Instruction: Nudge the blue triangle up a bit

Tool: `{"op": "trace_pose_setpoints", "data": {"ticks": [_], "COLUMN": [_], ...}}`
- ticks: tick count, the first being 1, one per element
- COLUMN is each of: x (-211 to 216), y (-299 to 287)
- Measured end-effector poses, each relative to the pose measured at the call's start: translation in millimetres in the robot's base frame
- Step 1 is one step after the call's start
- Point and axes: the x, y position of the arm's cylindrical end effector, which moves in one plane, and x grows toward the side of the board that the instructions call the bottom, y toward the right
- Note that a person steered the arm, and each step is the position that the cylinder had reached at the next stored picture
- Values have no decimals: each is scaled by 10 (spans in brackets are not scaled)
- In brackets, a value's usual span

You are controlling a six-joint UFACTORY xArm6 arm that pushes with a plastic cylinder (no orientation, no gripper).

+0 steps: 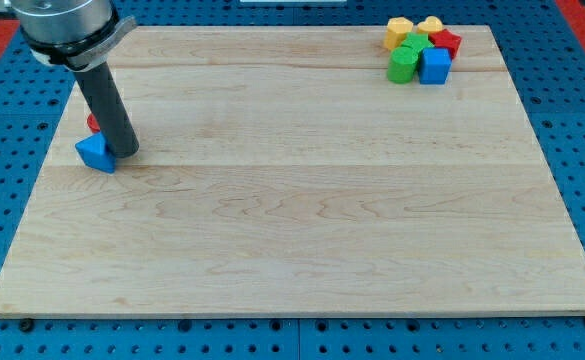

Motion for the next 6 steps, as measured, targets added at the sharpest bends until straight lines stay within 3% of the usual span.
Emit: {"op": "trace_pose_setpoints", "data": {"ticks": [2, 4, 6], "x": [570, 559, 194], "y": [-46, -564, -536]}}
